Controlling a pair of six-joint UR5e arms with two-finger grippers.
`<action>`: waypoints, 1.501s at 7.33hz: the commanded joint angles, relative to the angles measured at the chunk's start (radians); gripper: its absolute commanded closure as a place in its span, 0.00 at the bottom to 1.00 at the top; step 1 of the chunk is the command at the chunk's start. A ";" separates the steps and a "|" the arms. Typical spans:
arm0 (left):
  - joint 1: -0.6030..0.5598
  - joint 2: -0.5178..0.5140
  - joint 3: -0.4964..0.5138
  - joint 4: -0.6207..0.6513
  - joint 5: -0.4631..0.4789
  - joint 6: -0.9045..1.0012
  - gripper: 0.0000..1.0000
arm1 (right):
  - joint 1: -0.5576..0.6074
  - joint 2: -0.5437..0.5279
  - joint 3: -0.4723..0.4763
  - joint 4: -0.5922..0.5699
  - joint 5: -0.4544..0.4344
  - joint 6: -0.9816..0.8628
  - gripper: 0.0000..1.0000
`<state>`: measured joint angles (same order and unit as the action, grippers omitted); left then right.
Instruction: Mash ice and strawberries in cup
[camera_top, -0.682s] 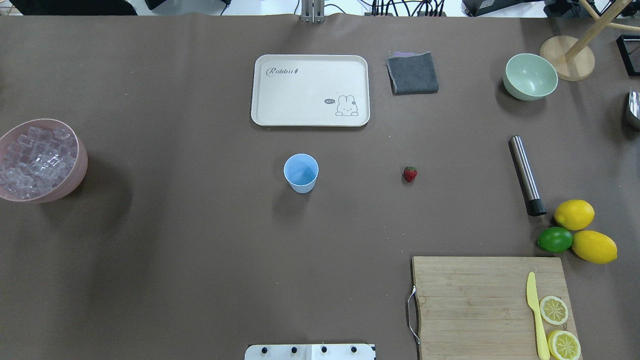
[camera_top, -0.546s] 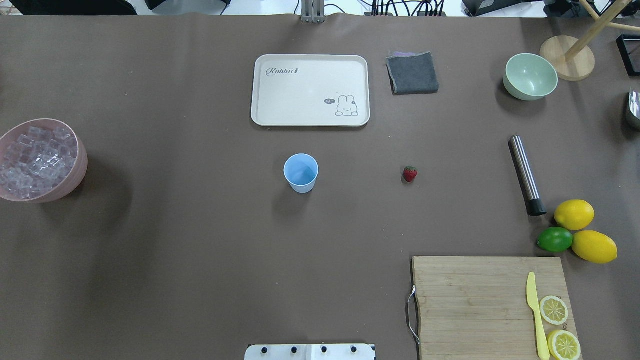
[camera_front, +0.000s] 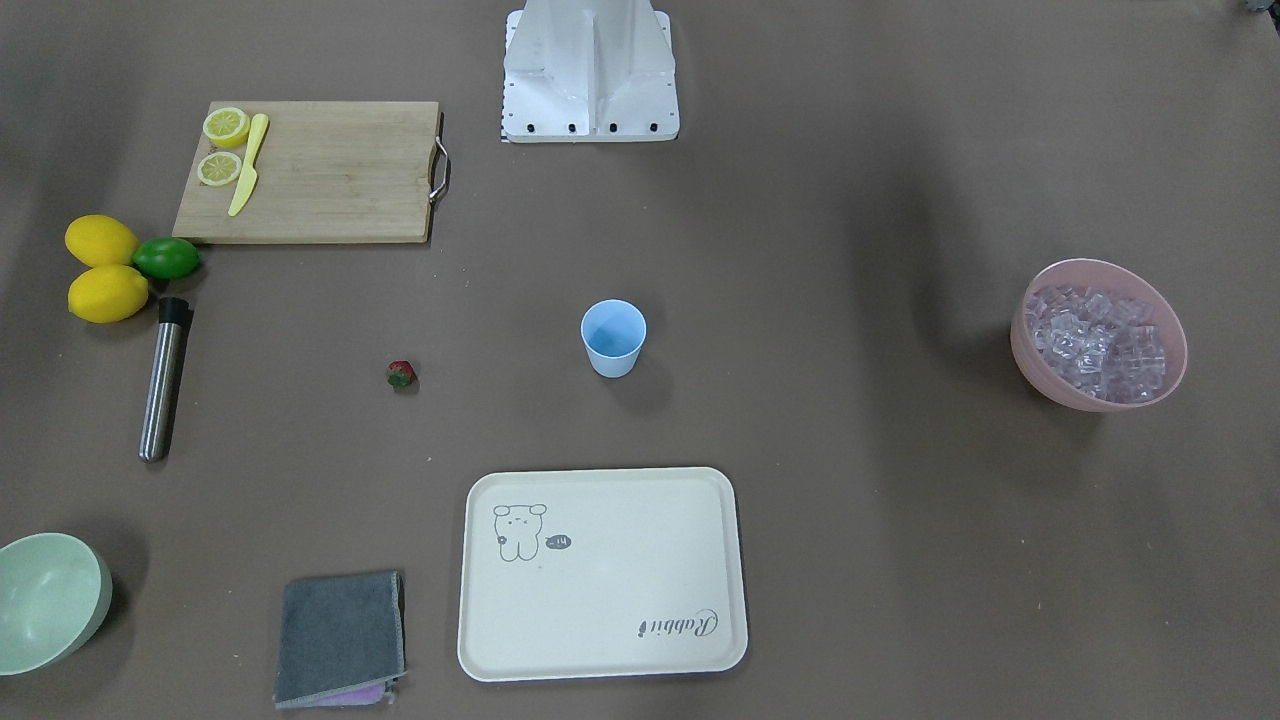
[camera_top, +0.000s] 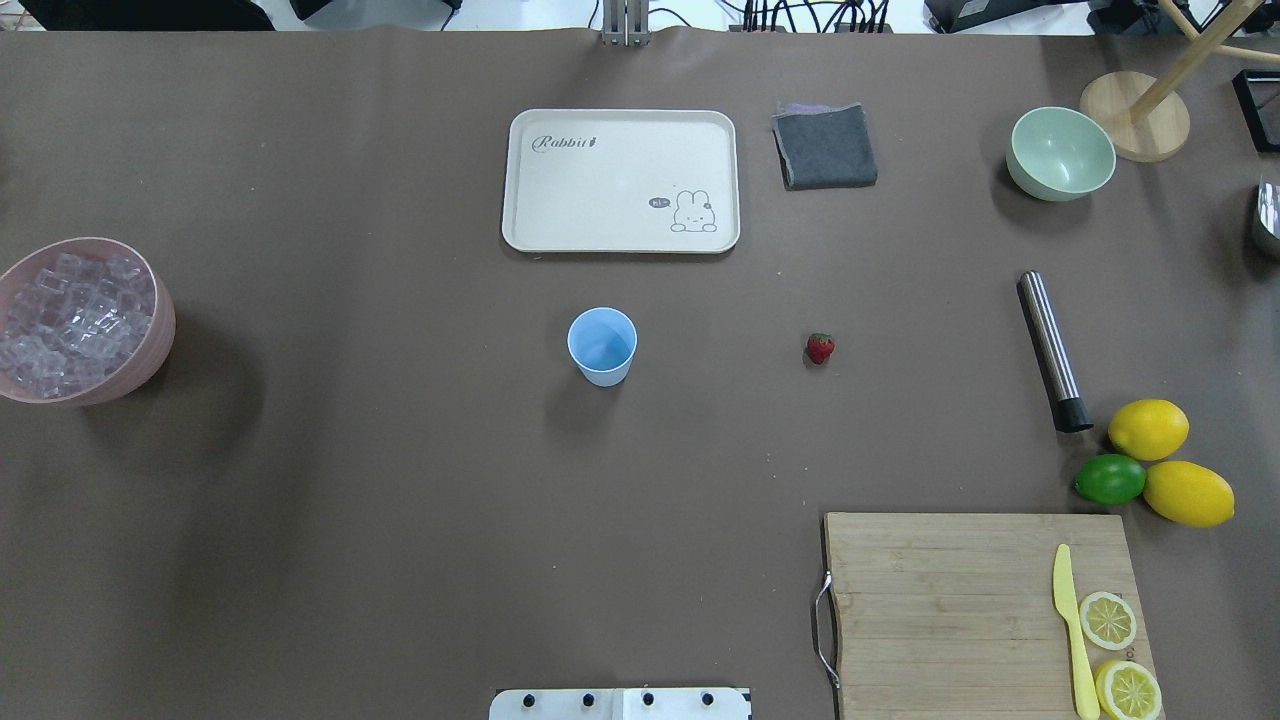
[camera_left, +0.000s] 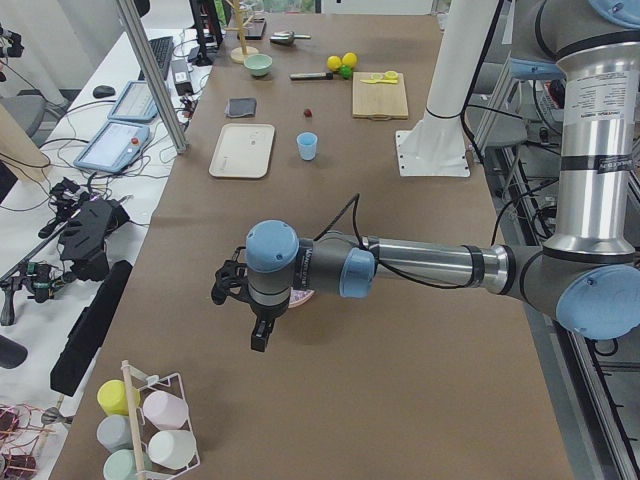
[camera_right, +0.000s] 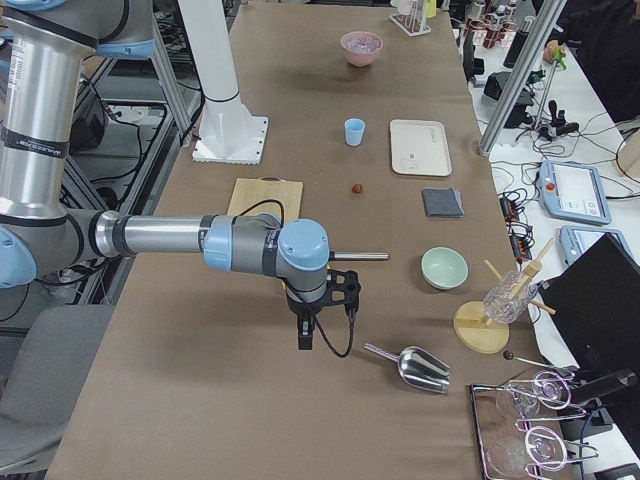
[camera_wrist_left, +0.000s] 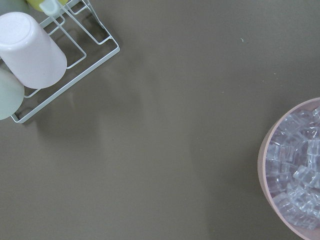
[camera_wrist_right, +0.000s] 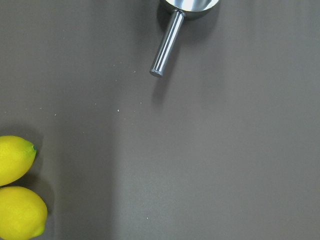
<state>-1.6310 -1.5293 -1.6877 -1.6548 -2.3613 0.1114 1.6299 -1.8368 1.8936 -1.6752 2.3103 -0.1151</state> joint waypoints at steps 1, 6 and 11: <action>0.000 0.004 0.000 -0.006 0.004 0.005 0.02 | -0.007 0.008 -0.001 0.002 0.007 0.000 0.00; 0.003 -0.006 -0.007 -0.006 0.051 -0.013 0.02 | -0.010 0.010 -0.001 0.003 0.020 0.000 0.00; 0.023 -0.008 -0.035 -0.010 0.047 -0.015 0.02 | -0.010 0.011 -0.005 0.005 0.017 0.000 0.00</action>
<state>-1.6141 -1.5364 -1.7147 -1.6635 -2.3137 0.0952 1.6199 -1.8261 1.8912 -1.6707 2.3287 -0.1151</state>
